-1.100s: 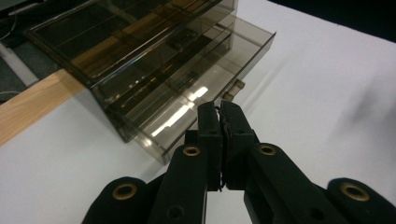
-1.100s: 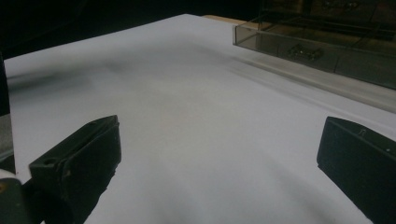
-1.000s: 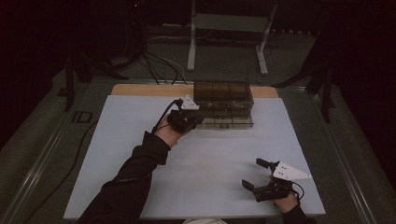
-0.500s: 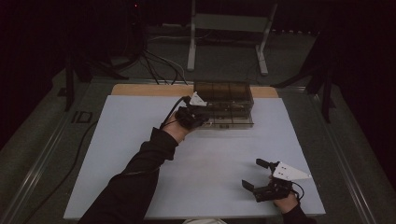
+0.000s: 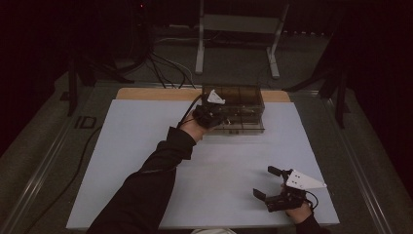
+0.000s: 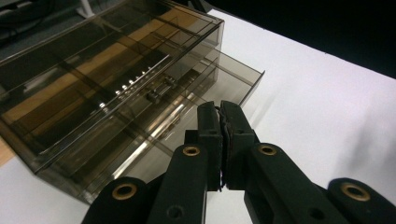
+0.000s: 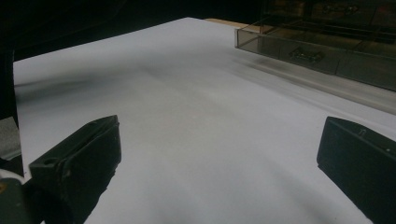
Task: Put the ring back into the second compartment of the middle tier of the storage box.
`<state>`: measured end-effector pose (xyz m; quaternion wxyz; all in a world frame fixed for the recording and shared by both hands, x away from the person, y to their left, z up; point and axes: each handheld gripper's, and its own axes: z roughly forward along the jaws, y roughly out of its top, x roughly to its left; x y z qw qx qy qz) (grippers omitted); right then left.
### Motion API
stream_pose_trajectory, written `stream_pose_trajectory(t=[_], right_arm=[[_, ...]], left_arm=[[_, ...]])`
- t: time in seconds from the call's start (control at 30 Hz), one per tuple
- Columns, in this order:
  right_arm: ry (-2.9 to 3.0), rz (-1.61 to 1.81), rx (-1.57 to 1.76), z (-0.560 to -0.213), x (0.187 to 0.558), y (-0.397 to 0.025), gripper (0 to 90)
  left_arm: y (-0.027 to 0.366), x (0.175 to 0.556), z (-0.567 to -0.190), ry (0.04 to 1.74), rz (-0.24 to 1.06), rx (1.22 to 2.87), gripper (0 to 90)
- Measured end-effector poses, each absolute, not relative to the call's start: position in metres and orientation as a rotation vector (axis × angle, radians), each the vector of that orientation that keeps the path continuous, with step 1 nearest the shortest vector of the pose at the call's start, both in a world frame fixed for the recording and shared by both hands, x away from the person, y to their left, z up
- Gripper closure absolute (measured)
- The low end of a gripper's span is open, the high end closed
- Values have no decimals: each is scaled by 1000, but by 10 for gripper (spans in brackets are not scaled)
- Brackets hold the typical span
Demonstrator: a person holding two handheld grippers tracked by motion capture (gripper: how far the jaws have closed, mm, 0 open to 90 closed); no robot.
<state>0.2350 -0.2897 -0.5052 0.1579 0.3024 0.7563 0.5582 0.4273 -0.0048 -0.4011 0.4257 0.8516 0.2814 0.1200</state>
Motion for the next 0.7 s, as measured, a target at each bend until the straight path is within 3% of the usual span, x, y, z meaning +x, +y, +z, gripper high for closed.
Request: stream_pose_trajectory(t=[0.7], right_arm=[[2162,1605,866,-505,234,-291,0]], left_arm=[[-30,456,-416,734,279,2125,898]])
